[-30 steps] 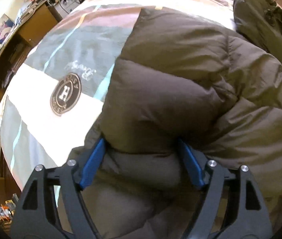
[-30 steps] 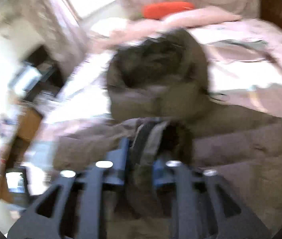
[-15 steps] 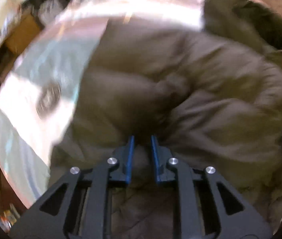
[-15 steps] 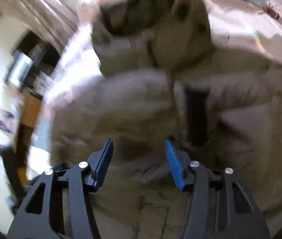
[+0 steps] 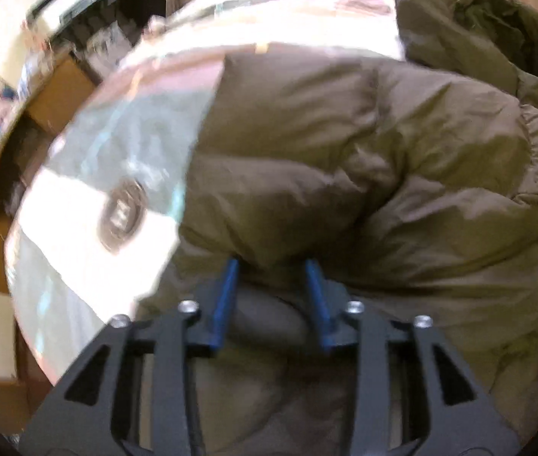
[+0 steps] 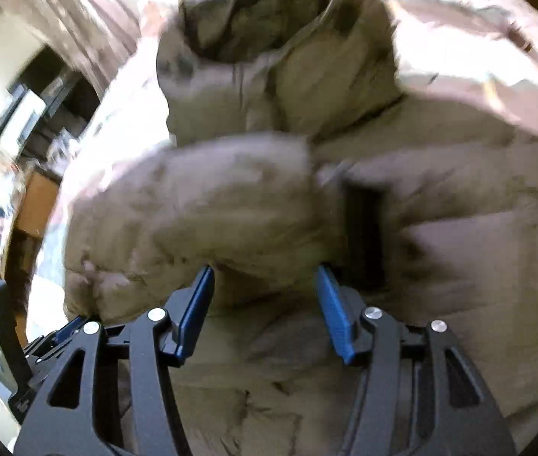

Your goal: Fold large clothes

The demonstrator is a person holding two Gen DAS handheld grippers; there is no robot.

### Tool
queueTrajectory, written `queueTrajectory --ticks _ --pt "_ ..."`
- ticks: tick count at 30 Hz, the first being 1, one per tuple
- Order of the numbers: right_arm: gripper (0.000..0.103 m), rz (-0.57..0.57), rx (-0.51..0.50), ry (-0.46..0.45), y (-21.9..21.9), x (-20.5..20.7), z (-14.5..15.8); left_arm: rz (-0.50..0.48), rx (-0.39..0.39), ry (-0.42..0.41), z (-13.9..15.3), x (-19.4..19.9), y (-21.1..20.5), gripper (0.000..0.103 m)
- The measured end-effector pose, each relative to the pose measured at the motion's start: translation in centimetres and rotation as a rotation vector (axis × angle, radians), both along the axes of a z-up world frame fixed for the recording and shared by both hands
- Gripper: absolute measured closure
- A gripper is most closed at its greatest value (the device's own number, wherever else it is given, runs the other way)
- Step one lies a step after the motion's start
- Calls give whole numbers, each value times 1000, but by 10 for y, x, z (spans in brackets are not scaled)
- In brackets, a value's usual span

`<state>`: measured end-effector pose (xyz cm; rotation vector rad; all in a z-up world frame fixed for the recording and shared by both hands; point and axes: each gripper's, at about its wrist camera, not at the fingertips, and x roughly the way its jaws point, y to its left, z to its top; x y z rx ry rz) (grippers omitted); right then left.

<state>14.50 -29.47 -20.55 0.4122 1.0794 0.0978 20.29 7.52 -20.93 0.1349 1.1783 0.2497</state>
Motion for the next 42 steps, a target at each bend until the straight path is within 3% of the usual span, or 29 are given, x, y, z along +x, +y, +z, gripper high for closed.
queueTrajectory --ticks 2,5,6,8,9,10,12,15,16,20,23,26,28,30,33,35,36,38,40,42 --pt "28 -95 -85 24 -29 -7 1 23 13 41 -7 4 9 64" --pt "28 -287 -155 202 -91 -19 -26 80 -54 96 -21 8 31 64" --pt "28 -334 -134 252 -112 -26 -38 85 -57 88 -16 5 31 65" --pt "28 -430 20 256 -145 -42 -42 65 -70 50 -1 -2 27 65" --pt "28 -452 44 255 -150 -47 -37 36 -73 20 10 -7 23 63" --pt "28 -457 45 238 -152 -53 -25 9 -62 4 18 -13 18 58" --pt "28 -413 4 199 -146 -60 -6 -34 -53 2 30 -26 13 57" --pt "28 -307 -54 214 -126 -75 9 -116 -86 61 30 -46 10 57" --pt "28 -276 -59 230 -122 -81 7 -141 -63 86 23 -51 8 57" --pt "28 -219 -92 449 -125 -102 -36 -185 97 241 -26 -64 17 54" --pt "28 -290 -108 552 -152 -120 -56 -154 129 248 -35 -66 39 44" --pt "28 -309 -152 555 -161 -135 -38 -129 94 245 -12 -74 46 49" --pt "27 -204 -128 524 -143 -147 -21 -186 58 219 -2 -85 40 49" --pt "15 -121 -126 488 -123 -159 -13 -270 91 226 -4 -101 24 49" --pt "14 1 -224 548 -89 -180 -37 -312 184 284 -29 -115 18 48" --pt "10 67 -333 597 -72 -190 -60 -320 231 253 -23 -119 12 44" --pt "10 88 -374 579 -65 -190 -58 -323 239 228 -16 -119 9 43" --pt "10 78 -355 524 -61 -183 -41 -333 218 153 5 -119 1 25" --pt "10 40 -246 398 -56 -165 -6 -337 160 78 27 -117 -5 20" --pt "10 13 -193 306 -52 -147 20 -332 101 62 43 -115 -14 20"
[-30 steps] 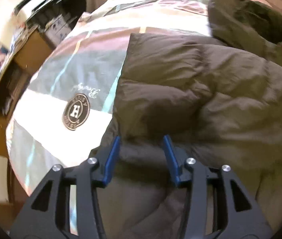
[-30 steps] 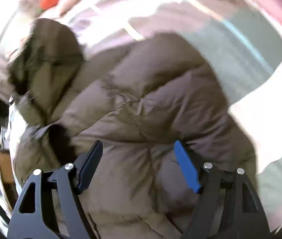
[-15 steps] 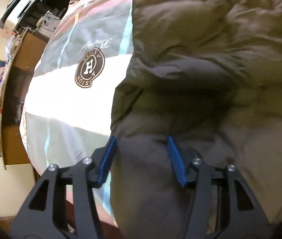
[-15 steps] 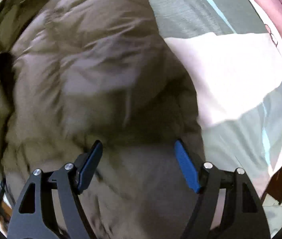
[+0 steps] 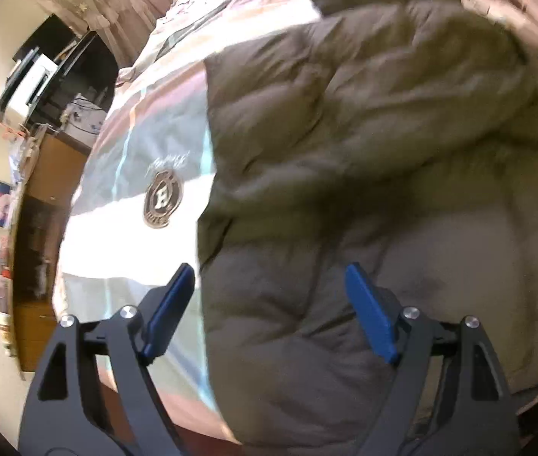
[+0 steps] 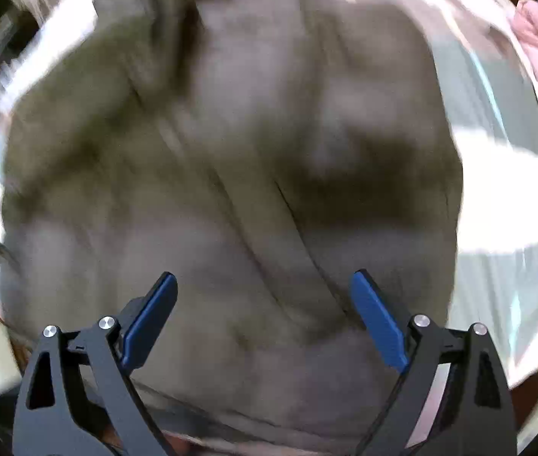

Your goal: Fold large clothes

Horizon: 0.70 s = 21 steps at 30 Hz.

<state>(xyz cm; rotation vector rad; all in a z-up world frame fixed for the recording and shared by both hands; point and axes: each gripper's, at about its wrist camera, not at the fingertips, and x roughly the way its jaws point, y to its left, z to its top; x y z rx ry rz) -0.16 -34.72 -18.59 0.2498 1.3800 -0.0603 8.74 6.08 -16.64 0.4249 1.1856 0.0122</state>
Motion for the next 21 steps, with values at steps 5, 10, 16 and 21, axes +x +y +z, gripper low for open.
queueTrajectory --ticks 5,10,16,21 --pt "10 22 62 -153 17 72 48 -43 -189 30 39 -9 -26 12" --pt "10 1 -89 -290 9 215 87 -94 -240 15 50 -5 -37 12" --pt "10 -69 -415 -344 -10 384 69 1 -247 104 17 35 -9 12" --pt "10 -119 -437 -307 -22 447 24 67 -230 173 -10 48 8 12"
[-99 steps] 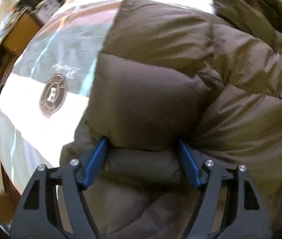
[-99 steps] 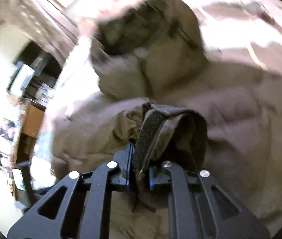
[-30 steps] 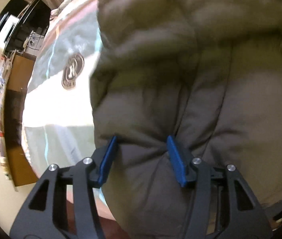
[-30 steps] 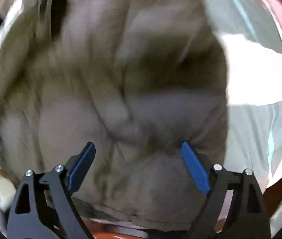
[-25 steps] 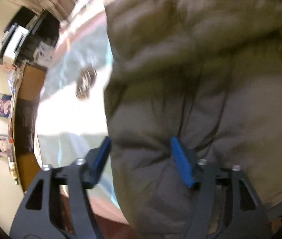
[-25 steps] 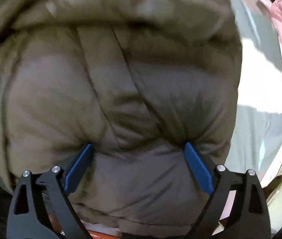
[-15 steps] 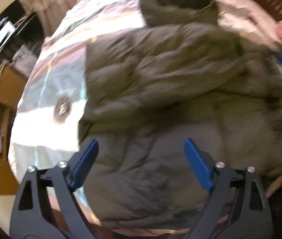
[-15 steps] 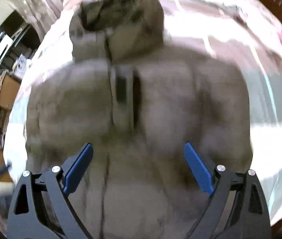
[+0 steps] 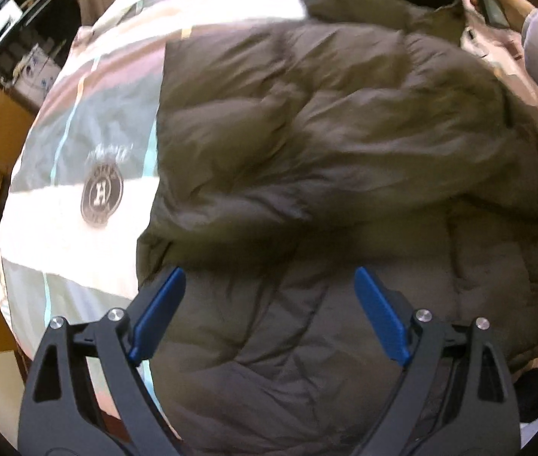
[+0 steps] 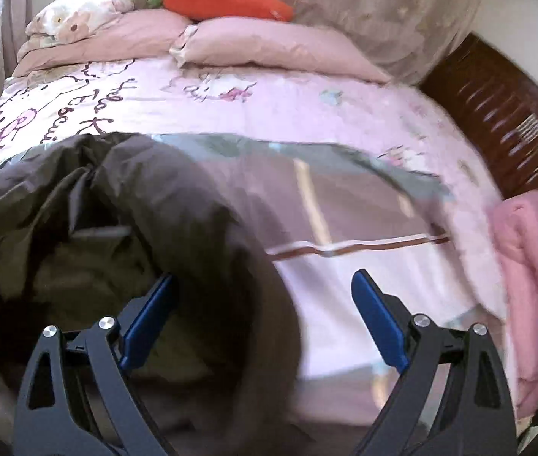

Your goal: Fold large clothes

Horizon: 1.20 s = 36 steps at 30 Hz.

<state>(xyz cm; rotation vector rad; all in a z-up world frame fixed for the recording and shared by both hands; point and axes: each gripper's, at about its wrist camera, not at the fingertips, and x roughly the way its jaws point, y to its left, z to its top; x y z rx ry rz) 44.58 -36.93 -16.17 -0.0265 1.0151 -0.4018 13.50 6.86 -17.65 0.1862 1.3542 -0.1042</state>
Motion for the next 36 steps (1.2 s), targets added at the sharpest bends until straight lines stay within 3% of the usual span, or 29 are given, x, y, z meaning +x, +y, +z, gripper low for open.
queueTrajectory --ticks 2,3,4,6,9,10,13,15,16,17,19,20,22,23,26,30,31,33,36 --pt "16 0 -20 28 2 9 -20 10 8 26 -7 0 4 12" --pt "63 4 -20 23 4 4 -27 13 10 38 -11 1 5 12" --pt "87 6 7 11 7 1 -29 17 12 45 -13 1 5 12" --pt "92 9 71 -53 4 -14 -21 23 7 46 -11 1 5 12" --pt "93 139 127 -224 18 -62 29 4 -8 4 3 -4 -1 12" --pt "93 227 191 -334 19 -99 60 -3 -5 -15 7 -8 -3 12" --pt "93 455 323 -490 12 -208 118 -13 -12 -68 24 -18 -7 12" --pt "92 554 392 -504 1 -268 132 -9 -24 -95 35 -25 -7 12" --pt "91 596 441 -472 -5 -296 131 -4 -26 -104 39 -28 -6 12" --pt "89 657 462 -365 -10 -329 120 1 -30 -113 44 -31 -5 12" --pt "74 639 322 -209 -11 -360 93 23 -41 -140 58 -36 -3 12" --pt "62 590 172 -92 -9 -376 71 35 -47 -152 64 -38 -2 12" --pt "37 465 -20 106 -8 -402 23 63 -68 -176 77 -44 4 12" --pt "27 442 -19 151 -8 -411 7 80 -77 -182 81 -45 7 12" --pt "26 529 -43 291 14 -421 -14 159 -118 -182 91 -48 16 12" --pt "13 521 -146 218 35 -421 7 226 -142 -203 92 -38 13 12" --pt "11 524 -215 180 41 -422 13 232 -144 -206 89 -33 9 12" --pt "11 580 -247 109 45 -427 23 232 -175 -180 78 -25 0 12" --pt "9 720 -58 -85 46 -451 58 158 -191 -98 44 -14 -26 12"
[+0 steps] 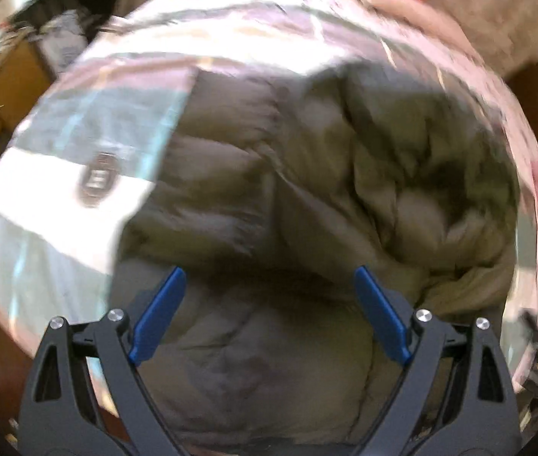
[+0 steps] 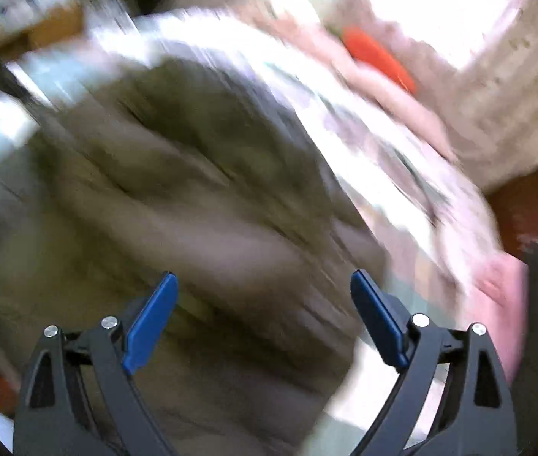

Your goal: Fold large clothes

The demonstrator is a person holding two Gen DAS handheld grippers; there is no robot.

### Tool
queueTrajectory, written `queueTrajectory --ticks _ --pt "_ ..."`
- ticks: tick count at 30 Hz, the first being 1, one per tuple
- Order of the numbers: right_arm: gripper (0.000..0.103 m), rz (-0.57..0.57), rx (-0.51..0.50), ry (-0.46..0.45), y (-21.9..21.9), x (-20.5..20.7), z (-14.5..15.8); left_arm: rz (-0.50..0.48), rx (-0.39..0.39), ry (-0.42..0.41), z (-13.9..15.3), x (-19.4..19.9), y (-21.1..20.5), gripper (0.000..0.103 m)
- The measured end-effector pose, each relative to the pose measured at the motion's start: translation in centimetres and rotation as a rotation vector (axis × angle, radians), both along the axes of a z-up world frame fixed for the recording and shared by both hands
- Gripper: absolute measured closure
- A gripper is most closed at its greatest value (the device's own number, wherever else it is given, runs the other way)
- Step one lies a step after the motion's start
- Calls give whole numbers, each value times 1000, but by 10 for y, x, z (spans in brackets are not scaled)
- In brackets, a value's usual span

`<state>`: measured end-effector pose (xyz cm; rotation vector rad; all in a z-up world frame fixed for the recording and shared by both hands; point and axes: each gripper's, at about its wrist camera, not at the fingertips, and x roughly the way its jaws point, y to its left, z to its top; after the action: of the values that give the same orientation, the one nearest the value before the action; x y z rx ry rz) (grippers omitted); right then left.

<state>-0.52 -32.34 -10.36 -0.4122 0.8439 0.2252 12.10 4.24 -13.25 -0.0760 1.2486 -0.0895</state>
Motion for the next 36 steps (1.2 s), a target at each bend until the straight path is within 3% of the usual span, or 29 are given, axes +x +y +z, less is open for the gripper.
queueTrajectory --ticks 1,2,4,5,6,8,11,13,14,17,19,21,23,25,27,28,31,34,36 --pt "3 58 90 -47 -1 -9 14 -23 10 22 -10 2 -8 12" --pt "1 69 91 -49 0 -10 16 -35 40 42 -20 5 -17 12" --pt "1 79 38 19 10 -8 9 4 87 43 -26 9 -21 12" --pt "1 37 63 53 8 0 3 38 73 31 -23 12 -19 12" --pt "1 -18 153 113 1 13 -1 81 15 9 -16 16 -16 12" --pt "1 -141 516 294 -23 41 -15 144 -85 -18 -7 25 -10 12" --pt "1 -346 989 521 -39 62 -50 195 -202 22 -17 40 -12 12" --pt "1 -483 1200 583 -40 75 -77 233 -233 95 -39 46 -15 12" --pt "1 -521 1228 598 -38 79 -85 281 -238 145 -54 46 -13 12" --pt "1 -648 1229 649 -23 103 -122 366 -340 215 -73 41 -3 12" --pt "5 -697 1185 630 -14 112 -135 363 -337 192 -70 38 3 12" --pt "70 -703 1056 589 -8 117 -137 341 -278 130 -59 35 9 12" --pt "85 -641 1027 550 -4 119 -127 324 -231 78 -49 32 16 12" --pt "88 -579 1018 470 -2 114 -102 317 -220 36 -40 30 26 12" --pt "88 -451 940 303 5 103 -54 318 -236 19 -36 29 34 12" --pt "88 -337 875 182 14 90 -22 315 -242 14 -33 29 37 12" --pt "88 -26 690 35 42 53 22 289 -235 -11 -21 28 33 12" --pt "87 154 526 175 60 31 9 252 -193 -70 -5 22 28 12" --pt "87 193 268 324 75 18 -31 226 -176 -111 6 19 25 12"
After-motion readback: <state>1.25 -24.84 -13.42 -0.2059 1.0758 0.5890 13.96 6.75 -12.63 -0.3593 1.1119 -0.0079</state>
